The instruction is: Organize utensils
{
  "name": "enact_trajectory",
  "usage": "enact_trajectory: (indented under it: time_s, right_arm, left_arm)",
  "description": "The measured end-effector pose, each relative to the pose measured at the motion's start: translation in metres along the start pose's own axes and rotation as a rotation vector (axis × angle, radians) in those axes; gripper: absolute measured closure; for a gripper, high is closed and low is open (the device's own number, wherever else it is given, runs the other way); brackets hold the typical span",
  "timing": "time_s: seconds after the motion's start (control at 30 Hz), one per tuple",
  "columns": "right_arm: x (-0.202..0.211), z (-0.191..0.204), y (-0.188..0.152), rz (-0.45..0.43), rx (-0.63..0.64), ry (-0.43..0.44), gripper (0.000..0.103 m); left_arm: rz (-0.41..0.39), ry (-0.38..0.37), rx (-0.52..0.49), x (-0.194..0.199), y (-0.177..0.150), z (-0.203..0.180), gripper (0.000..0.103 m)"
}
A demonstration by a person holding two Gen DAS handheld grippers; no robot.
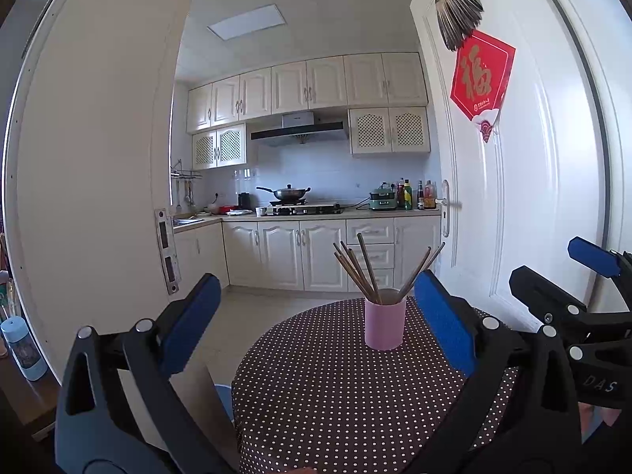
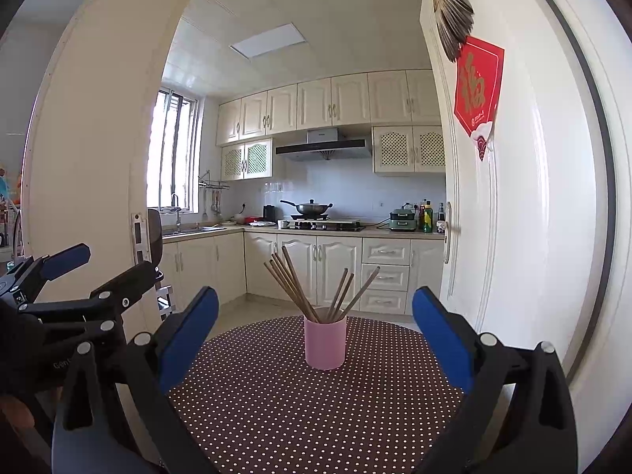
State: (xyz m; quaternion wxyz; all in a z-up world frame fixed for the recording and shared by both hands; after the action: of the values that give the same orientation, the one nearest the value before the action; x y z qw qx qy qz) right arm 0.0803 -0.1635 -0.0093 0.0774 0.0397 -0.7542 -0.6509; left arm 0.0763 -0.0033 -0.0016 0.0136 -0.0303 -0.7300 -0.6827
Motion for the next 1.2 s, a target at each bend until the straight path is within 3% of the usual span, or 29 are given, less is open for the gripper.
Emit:
enact_trajectory:
  time_s: [1.2]
  right_arm:
    - [-0.0032,0.0023,-0.001,0.012,0.001,-0.002,0.008]
  left_arm:
    - [0.0,0.009,-0.008,-0.0014,-0.0053,0.0036,0.006]
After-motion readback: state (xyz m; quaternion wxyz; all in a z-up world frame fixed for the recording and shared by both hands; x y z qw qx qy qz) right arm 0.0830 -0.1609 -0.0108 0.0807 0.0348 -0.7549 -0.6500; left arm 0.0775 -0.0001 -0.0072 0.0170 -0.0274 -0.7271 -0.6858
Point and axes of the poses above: each gripper's, at about its wrist camera, not at the fingertips, and x roughly against the way its jaws point, z to its left, y to its top, the point moved 9 cm from there along -x, roughly the way its jaws point, and after that the axes turned 8 degrees about x, right-handed, at the moved point
